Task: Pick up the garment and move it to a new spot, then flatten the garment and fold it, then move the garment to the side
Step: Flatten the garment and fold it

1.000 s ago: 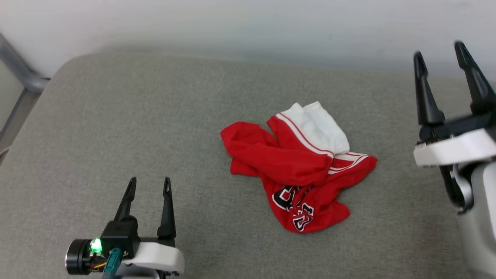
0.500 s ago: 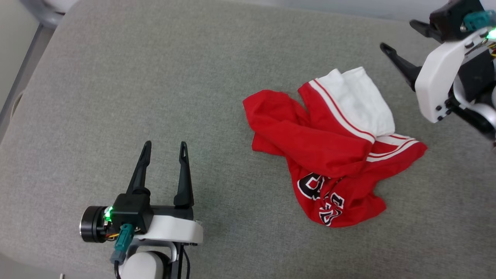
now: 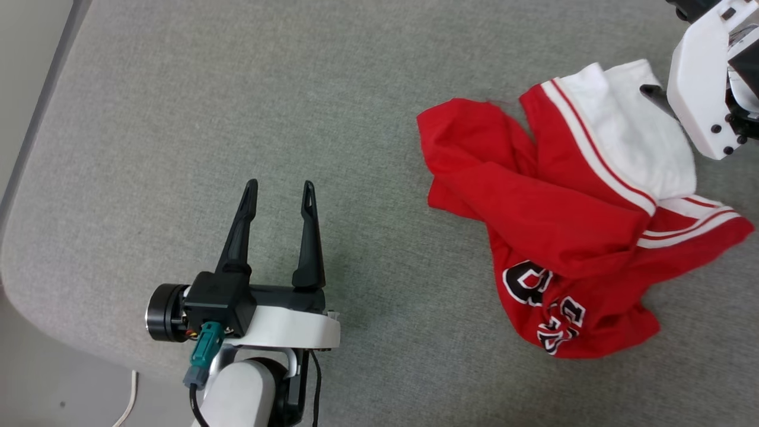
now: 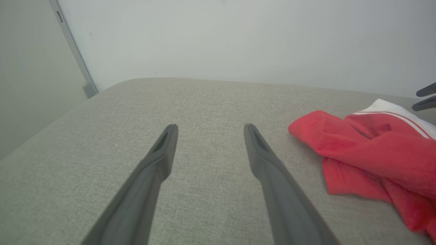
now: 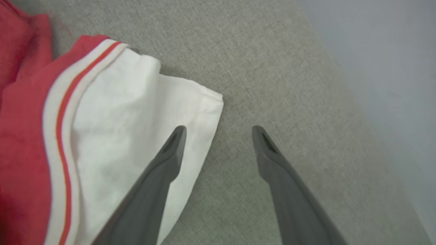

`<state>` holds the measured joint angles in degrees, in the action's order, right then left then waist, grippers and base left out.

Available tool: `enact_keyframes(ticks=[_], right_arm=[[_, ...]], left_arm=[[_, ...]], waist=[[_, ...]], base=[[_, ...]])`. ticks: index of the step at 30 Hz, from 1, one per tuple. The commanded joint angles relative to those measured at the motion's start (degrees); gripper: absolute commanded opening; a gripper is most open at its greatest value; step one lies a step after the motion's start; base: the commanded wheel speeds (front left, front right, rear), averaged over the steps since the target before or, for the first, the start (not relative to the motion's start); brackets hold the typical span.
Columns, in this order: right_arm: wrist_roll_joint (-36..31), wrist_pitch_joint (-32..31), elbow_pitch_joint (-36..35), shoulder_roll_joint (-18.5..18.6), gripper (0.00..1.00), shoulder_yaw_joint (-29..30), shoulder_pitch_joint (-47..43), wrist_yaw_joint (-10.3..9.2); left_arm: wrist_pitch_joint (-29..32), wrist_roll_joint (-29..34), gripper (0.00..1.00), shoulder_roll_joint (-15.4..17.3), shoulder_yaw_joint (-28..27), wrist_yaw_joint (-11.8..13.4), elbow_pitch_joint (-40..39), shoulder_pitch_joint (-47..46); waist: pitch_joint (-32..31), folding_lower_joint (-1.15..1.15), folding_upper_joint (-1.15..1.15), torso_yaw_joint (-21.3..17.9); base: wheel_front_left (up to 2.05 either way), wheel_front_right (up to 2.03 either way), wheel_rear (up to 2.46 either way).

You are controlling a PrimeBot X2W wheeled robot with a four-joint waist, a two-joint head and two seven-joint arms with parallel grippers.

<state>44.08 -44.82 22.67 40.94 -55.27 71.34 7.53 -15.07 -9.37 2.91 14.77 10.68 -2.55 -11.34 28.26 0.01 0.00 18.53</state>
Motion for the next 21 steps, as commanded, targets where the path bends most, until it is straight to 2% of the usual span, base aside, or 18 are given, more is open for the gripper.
enact_keyframes(ticks=[1, 7, 13, 14, 15, 21], right_arm=[[0.59, -0.56, 0.64, 0.15, 1.00, -0.60, 0.95, -0.08], [1.50, -3.77, 3.40, 0.40, 1.00, -6.47, 0.45, -0.04], [4.20, -5.96, 4.69, 1.39, 1.00, -12.24, -2.51, 0.08], [4.45, -5.73, 4.71, 1.49, 0.41, -12.77, -2.38, 0.11], [4.64, -5.28, 4.67, 1.60, 0.00, -13.17, -2.00, 0.18], [5.11, 2.04, 5.35, 0.43, 0.00, -12.08, 2.17, -0.07]], left_arm=[[-0.16, -0.26, 1.00, -0.05, 0.38, 0.45, -0.25, -0.86], [-0.16, -2.01, 1.00, -0.06, 2.34, 1.85, -0.63, -2.02], [-0.16, -2.34, 1.00, -0.06, 2.57, 2.56, -0.50, -1.86], [-0.16, -2.27, 1.00, -0.06, 2.41, 2.68, -0.41, -1.81], [-0.16, -2.15, 1.00, -0.06, 2.27, 2.78, -0.32, -1.73], [-0.16, -1.31, 1.00, -0.06, 1.29, 2.22, 0.59, -1.27]], waist=[[1.95, -0.01, 0.00, 1.80], [4.23, -0.01, 0.00, 3.87], [4.63, -0.01, 0.00, 4.17], [4.51, -0.01, 0.00, 4.06], [4.34, -0.01, 0.00, 3.93], [2.09, -0.01, 0.00, 2.55]], base=[[0.00, 0.00, 0.00], [0.00, 0.00, 0.00], [0.00, 0.00, 0.00], [0.00, 0.00, 0.00], [0.00, 0.00, 0.00], [0.00, 0.00, 0.00]])
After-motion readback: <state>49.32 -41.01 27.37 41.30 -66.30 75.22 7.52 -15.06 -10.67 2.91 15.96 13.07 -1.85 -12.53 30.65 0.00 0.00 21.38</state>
